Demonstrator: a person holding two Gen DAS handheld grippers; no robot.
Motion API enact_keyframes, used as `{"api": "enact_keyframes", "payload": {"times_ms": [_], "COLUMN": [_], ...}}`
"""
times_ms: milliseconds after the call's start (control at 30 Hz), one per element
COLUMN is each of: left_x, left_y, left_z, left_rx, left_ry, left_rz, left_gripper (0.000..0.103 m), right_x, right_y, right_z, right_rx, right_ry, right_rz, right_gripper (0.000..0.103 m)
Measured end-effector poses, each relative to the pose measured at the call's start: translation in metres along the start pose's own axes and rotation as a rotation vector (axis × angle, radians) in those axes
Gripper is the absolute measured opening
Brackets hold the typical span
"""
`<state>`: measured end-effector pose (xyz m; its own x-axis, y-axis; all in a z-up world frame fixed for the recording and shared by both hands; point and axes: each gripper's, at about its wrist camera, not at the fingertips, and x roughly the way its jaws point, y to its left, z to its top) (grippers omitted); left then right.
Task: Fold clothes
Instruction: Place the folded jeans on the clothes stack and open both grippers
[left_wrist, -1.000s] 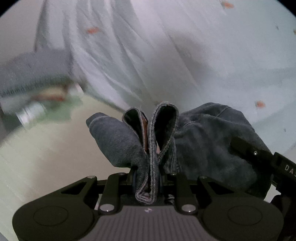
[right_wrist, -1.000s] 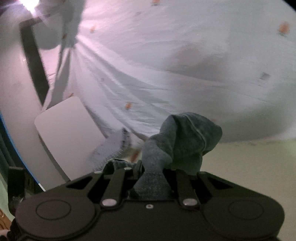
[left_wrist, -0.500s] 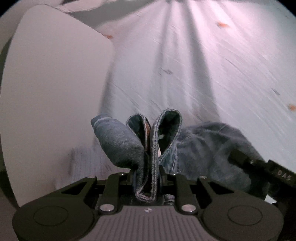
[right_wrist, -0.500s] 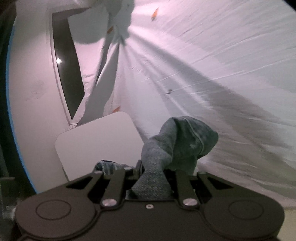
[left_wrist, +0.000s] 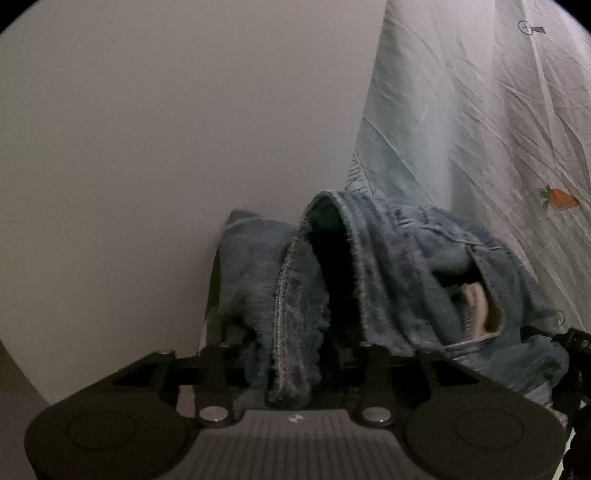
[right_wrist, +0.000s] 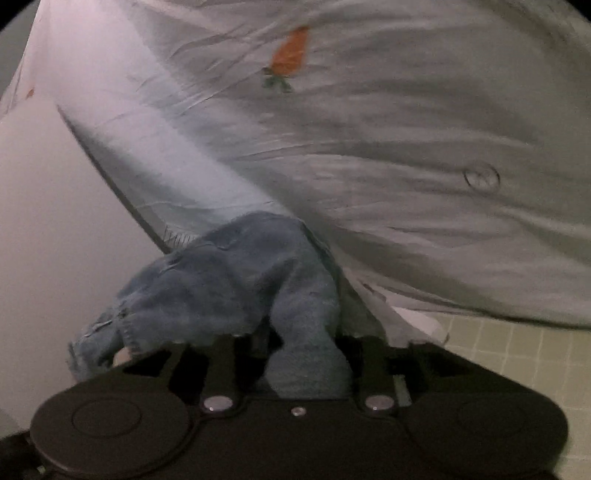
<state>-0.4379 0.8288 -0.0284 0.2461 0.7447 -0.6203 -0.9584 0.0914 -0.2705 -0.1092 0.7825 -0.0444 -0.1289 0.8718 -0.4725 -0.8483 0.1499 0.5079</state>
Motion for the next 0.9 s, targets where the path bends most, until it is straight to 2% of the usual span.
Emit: {"api": "enact_keyframes", "payload": {"times_ms": [33, 100, 200, 300, 400, 500, 533, 600, 700, 800, 867, 900], "left_x": [0.001, 0.002, -0.007, -0.028, -0.049, -0.062, -0.065, -0.070, -0.094, -0.124, -0.146, -0.156], "left_y": [0.004, 0.009, 0.010, 0.010, 0.010, 0.005, 0.004, 0.002, -0.006, -0.024, -0.037, -0.044], "left_z": [0.001, 0.004, 0.004, 0.000, -0.008, -0.018, -0.022, -0.030, -0.042, -0.052, -0.057, -0.060], "left_rx": [-0.017, -0.061, -0.061, -0.046, -0.048, -0.019, -0.019, -0.031, -0.006, 0.060, 0.097, 0.115], "left_ry": [0.007, 0.023, 0.020, -0.003, -0.024, -0.023, -0.009, 0.014, 0.012, -0.036, -0.078, -0.098], "left_rz": [-0.006, -0.025, -0.017, 0.002, 0.005, 0.015, 0.026, 0.047, 0.008, -0.034, -0.052, -0.060], "left_gripper": [0.054, 0.059, 0.070, 0.074, 0.076, 0.080, 0.080, 0.080, 0.081, 0.098, 0.103, 0.103], "right_x": [0.001, 0.004, -0.003, -0.017, -0.039, -0.057, -0.060, -0.056, -0.071, -0.101, -0.123, -0.134], "right_y": [-0.001, -0.003, 0.005, 0.019, 0.035, 0.048, 0.050, 0.051, 0.050, 0.053, 0.059, 0.061], "right_z": [0.002, 0.005, 0.008, 0.012, 0.012, 0.004, 0.001, -0.006, -0.017, -0.025, -0.033, -0.037], "right_rx": [0.001, -0.002, -0.101, -0.215, -0.319, -0.367, -0.379, -0.415, -0.453, -0.443, -0.437, -0.435], "right_ry": [0.001, 0.003, -0.004, -0.023, -0.068, -0.100, -0.091, -0.011, 0.026, 0.022, -0.001, -0.012], "right_rz": [0.000, -0.002, -0.047, -0.121, -0.157, -0.150, -0.161, -0.201, -0.227, -0.217, -0.205, -0.198], "right_gripper": [0.049, 0.058, 0.067, 0.075, 0.075, 0.075, 0.075, 0.075, 0.075, 0.075, 0.082, 0.089]}}
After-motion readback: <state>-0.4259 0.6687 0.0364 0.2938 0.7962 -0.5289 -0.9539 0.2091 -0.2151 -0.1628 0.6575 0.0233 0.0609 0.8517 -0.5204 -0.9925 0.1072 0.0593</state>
